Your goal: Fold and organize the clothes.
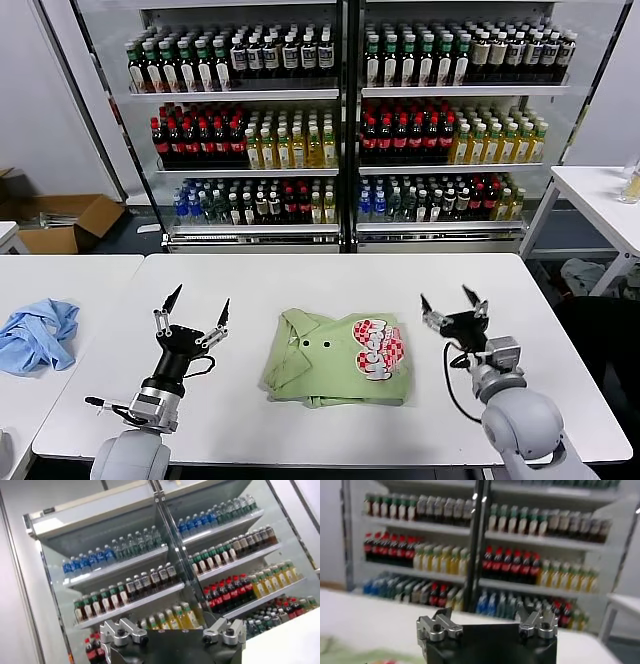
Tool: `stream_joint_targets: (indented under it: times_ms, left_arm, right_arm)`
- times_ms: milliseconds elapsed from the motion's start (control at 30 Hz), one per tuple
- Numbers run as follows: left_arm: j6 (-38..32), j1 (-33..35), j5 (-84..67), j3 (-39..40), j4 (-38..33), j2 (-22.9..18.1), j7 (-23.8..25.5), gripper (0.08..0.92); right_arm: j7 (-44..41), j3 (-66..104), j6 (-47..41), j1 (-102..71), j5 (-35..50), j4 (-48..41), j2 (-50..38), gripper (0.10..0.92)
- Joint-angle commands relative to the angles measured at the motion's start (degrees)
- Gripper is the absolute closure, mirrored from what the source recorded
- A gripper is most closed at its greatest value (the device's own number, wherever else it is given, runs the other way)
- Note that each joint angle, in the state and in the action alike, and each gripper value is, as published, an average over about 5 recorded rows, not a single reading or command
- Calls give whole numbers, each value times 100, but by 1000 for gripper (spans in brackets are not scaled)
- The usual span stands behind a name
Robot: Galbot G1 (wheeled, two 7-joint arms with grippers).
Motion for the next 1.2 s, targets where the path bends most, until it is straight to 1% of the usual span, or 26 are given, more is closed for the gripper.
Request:
stream_joint_targets:
  times_ms: [33, 200, 333, 467, 600, 767, 833, 867, 900, 967, 1000, 1033, 1067, 1100, 1133, 1200]
  left_arm:
    - [658, 352, -352, -3, -299, -68, -20, 177]
    - [690, 207, -315, 34, -162, -73, -13, 177]
    - [754, 152, -298, 11, -58, -62, -21, 177]
    - [647, 162, -210, -22, -34, -150, -39, 177]
    - [423, 167, -255, 21, -51, -210, -67, 177]
    - [-194, 133, -475, -10, 76, -373, 372, 177]
    - [-392, 104, -424, -36, 217, -378, 415, 177]
    - [-399, 63, -383, -78, 314, -351, 387, 177]
    - [-285, 21, -344, -147, 384, -323, 335, 177]
    - [522, -2, -432, -229, 344, -293, 67, 177]
    - [983, 12, -471, -216, 246, -291, -144, 177]
    - [1237, 27, -448, -189, 180, -299, -343, 177]
    - [1213, 24, -326, -157, 190, -306, -501, 177]
    - [879, -12, -156, -152, 265, -307, -546, 177]
    - [427, -49, 30, -167, 359, -308, -471, 177]
    - [-251, -114, 301, -225, 540, -312, -324, 177]
  right_arm:
    - [-114, 138, 548, 337, -531, -677, 196, 205]
    - [-173, 188, 562, 258, -530, -744, 197, 203]
    - [-237, 403, 382, 421, -666, -914, 150, 203]
    - [-428, 495, 772, 388, -1075, -1261, 245, 203]
    - [-705, 490, 1205, 267, -1020, -1250, 211, 202]
    - [-495, 237, 1406, 320, -1124, -1253, 362, 203]
    - [-553, 141, 1514, 218, -1346, -1258, 415, 203]
    - [-629, 165, 1510, 191, -1300, -1237, 408, 203]
    - [-704, 241, 1411, 204, -1102, -1190, 395, 203]
    - [-750, 445, 1070, 277, -532, -1086, 368, 202]
    - [-755, 498, 1029, 295, -593, -1093, 345, 202]
    - [-747, 517, 1107, 300, -814, -1119, 329, 203]
    - [-766, 514, 1249, 280, -1128, -1149, 316, 203]
    - [-771, 497, 1301, 250, -1228, -1147, 308, 203]
    - [-759, 495, 1283, 225, -1194, -1123, 313, 203]
    - [-766, 516, 1108, 198, -789, -1022, 327, 203]
